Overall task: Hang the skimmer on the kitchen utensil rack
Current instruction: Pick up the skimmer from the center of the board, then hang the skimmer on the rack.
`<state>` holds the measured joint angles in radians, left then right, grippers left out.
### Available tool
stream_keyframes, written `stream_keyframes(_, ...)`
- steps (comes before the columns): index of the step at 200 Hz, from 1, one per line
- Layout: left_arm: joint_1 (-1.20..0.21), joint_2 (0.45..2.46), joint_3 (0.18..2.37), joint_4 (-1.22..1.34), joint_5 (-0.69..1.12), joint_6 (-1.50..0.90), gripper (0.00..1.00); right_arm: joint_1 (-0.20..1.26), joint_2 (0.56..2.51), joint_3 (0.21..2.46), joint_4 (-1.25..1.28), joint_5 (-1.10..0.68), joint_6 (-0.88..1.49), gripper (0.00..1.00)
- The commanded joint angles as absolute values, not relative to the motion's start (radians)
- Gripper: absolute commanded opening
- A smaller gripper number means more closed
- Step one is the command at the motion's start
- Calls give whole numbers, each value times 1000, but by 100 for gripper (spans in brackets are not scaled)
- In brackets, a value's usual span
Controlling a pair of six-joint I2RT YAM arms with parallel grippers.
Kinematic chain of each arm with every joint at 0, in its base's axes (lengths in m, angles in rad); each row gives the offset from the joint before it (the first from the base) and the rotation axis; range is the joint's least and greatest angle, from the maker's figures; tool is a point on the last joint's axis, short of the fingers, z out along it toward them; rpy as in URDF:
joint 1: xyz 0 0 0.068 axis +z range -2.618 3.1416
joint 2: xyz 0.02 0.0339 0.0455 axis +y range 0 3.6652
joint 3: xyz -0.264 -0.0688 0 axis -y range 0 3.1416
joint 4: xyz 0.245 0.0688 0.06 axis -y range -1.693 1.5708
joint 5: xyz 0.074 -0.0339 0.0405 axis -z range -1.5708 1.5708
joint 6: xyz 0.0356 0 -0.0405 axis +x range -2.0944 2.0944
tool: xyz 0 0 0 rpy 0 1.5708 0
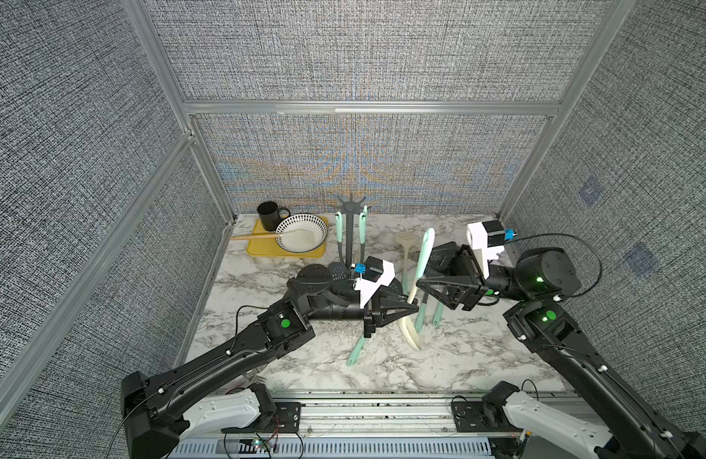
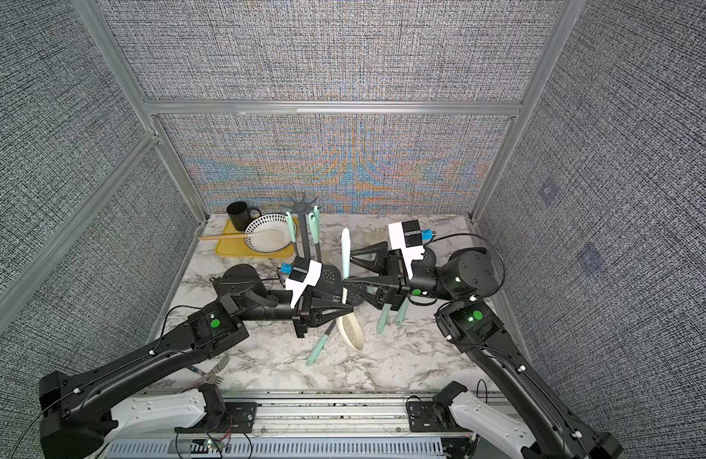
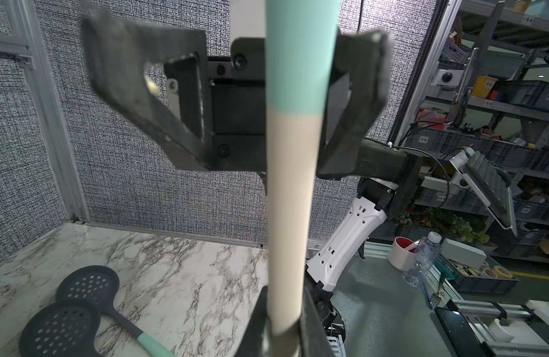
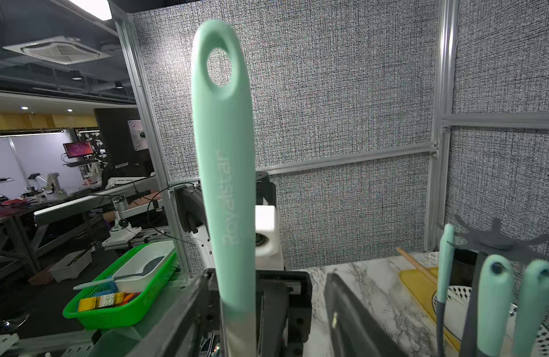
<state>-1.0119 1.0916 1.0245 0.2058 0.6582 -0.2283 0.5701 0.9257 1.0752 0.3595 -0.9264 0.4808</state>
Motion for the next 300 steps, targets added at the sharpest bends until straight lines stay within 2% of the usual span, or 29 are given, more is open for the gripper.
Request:
stream_keyframes(1,-1011,1095,1025,270,688,-231,2,584,936,1072,462,-968,564,60)
stream_keyframes(27,-1012,1094,1021,279,701,-234,2,603,936,1074,463,-972,557,48)
stream_keyframes(64,-1011,1085,1015,279,700,-233,2,623,928,1062,482,-969,563,39)
stream_keyframes(84,-1012,1084,1012,279,692,-235,2,638,928,1056,482,-966,541,22)
stream_keyframes(101,-1011,1076,1007,271,662,-234,2,648,915,1054,436,-935,485,0)
stream_keyframes(108,-1011,1070,1001,268,636,-239,2,648,904,1050,410,-908,460,0)
stream_keyframes(118,-1010,1055,996,249,578,-245,30,649,883,1040,382,-855,428,0)
stream_keyframes(121,-1011,1049,993,242,560,-247,42,649,875,1037,375,-839,420,0)
stream_keyframes(128,-1011,1037,988,219,522,-243,60,649,858,1028,361,-801,406,0)
stream_keyframes(137,-1011,1018,985,171,472,-226,74,649,838,1020,337,-744,385,0)
stream_keyframes(147,-1011,991,983,95,389,-200,86,649,826,1027,273,-661,356,0)
stream_keyframes(152,-1011,976,979,55,336,-188,88,648,820,1031,236,-604,340,0)
stream_keyframes(167,-1011,920,943,-38,158,-171,90,649,816,1030,145,-419,311,0)
stream_keyframes(190,-1009,844,880,-158,-121,-169,90,659,859,1028,51,-238,273,0)
stream_keyframes(205,-981,812,843,-199,-196,-180,89,713,913,1049,-9,-100,252,0)
stream_keyframes(227,-867,747,776,-165,-114,-218,89,893,977,1063,-26,208,226,0)
stream_keyframes(255,-641,696,681,-47,80,-327,89,1090,1080,1085,6,573,266,0)
stream_keyframes(277,-469,725,606,147,264,-453,89,1136,1165,1127,-3,681,381,0)
stream_keyframes(300,-376,785,562,307,356,-528,87,1142,1256,1196,-47,681,438,0)
